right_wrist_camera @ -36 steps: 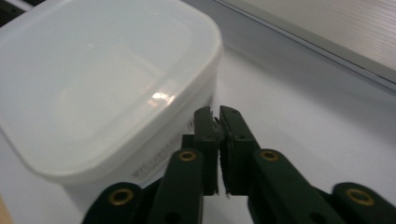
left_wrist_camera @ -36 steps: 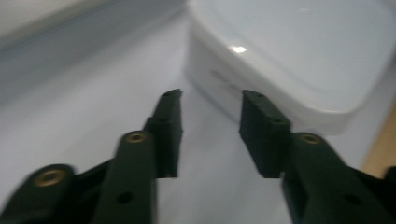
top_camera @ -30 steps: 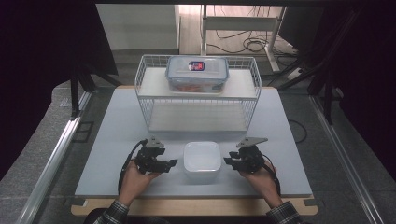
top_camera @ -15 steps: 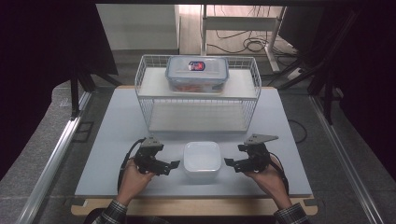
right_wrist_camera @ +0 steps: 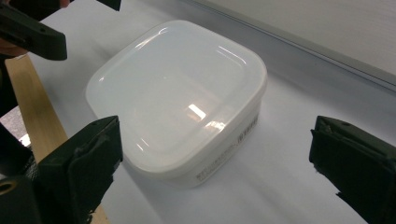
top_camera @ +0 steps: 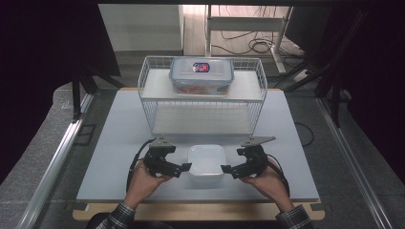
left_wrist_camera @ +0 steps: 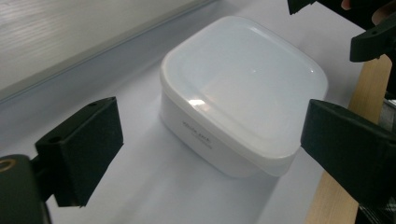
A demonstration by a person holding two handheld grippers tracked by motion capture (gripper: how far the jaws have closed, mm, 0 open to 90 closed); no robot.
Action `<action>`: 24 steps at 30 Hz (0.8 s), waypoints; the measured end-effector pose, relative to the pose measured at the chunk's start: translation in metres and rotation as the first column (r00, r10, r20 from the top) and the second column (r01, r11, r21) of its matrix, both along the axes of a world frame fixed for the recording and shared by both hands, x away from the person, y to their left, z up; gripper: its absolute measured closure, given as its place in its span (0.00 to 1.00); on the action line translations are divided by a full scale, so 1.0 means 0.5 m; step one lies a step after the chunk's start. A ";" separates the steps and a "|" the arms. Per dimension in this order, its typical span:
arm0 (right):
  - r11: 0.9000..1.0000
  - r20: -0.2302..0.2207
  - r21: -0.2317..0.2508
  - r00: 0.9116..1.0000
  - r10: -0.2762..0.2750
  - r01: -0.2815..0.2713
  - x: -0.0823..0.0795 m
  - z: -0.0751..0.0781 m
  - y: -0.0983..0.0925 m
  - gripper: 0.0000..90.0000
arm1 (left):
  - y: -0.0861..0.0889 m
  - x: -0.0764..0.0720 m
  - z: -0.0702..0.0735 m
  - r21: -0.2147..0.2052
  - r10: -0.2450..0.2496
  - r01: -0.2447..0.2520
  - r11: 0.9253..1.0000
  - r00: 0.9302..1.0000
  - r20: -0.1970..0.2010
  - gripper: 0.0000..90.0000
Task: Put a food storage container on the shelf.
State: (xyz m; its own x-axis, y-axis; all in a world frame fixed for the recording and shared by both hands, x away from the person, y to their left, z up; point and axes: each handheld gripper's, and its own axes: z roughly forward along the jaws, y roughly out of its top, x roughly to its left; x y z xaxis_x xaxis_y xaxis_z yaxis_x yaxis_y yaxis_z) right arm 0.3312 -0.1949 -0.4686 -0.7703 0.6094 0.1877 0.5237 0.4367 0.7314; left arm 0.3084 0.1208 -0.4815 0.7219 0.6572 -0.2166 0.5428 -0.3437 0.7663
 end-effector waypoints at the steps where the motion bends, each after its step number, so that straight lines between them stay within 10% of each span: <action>1: 1.000 -0.005 -0.005 1.000 -0.003 0.003 0.000 0.000 0.003 0.08 | -0.005 0.000 0.000 0.012 0.003 -0.003 1.000 1.000 0.003 0.10; 11: 1.000 -0.014 -0.028 1.000 -0.009 0.009 0.019 -0.014 0.033 0.29 | -0.036 0.031 -0.020 0.018 -0.009 0.010 1.000 0.998 -0.059 0.22; 16: 1.000 -0.105 0.004 0.994 -0.025 0.026 0.034 -0.031 0.040 0.27 | -0.041 0.047 -0.045 -0.053 -0.058 0.050 0.997 0.985 -0.161 0.14; 24: 0.998 -0.214 0.040 0.976 -0.048 0.058 0.031 -0.027 0.026 0.48 | -0.026 0.033 -0.040 -0.096 -0.055 0.035 0.995 0.973 -0.222 0.33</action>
